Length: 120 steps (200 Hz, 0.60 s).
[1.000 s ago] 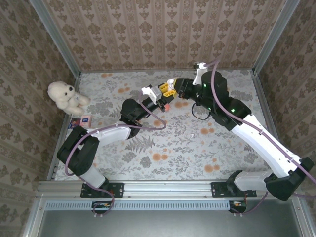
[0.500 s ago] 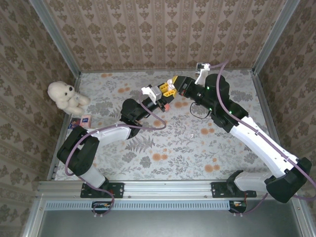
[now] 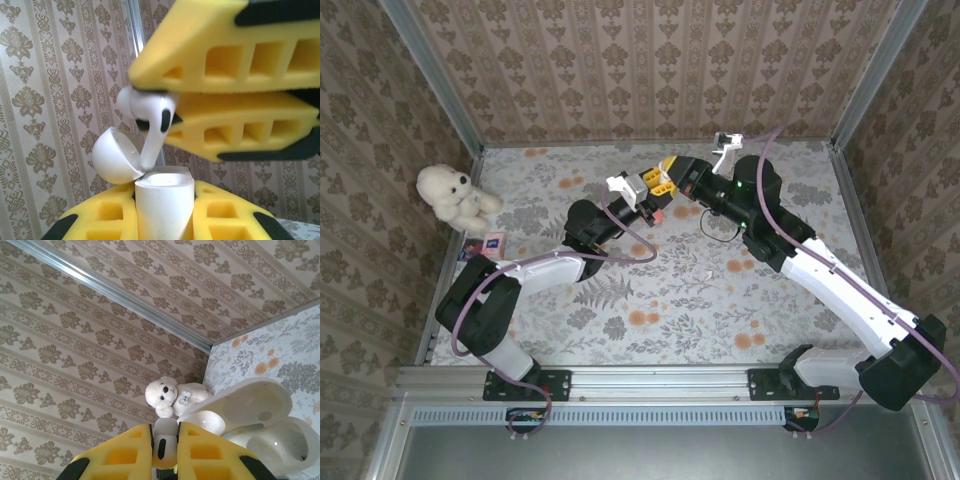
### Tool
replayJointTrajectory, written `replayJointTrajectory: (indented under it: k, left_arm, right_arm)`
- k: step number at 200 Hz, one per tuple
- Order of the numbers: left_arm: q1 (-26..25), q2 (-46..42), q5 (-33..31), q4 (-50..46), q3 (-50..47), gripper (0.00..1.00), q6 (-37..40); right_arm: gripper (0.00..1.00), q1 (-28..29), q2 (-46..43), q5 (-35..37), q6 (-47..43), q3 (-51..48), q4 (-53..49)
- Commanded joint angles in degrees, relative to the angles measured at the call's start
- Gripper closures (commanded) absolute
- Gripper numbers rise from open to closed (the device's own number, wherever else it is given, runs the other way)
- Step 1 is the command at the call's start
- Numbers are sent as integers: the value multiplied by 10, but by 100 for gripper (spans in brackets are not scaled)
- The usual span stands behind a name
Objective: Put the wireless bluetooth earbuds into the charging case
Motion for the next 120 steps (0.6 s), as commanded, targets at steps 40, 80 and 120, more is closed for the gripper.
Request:
replayJointTrajectory:
  k: [40,80,120]
  left_arm:
    - [-2,0,-4,31,17,100,-7]
    - [-3,0,-4,30,19,100,-7]
    - [-2,-1,-1,30,19,100,-7]
  right_arm:
    - [86,-3,-7,-12,24,-25,33]
    - [86,-2,-10,-11,30,-31,26]
    - [86,-3,-9,17,42,-27,-11]
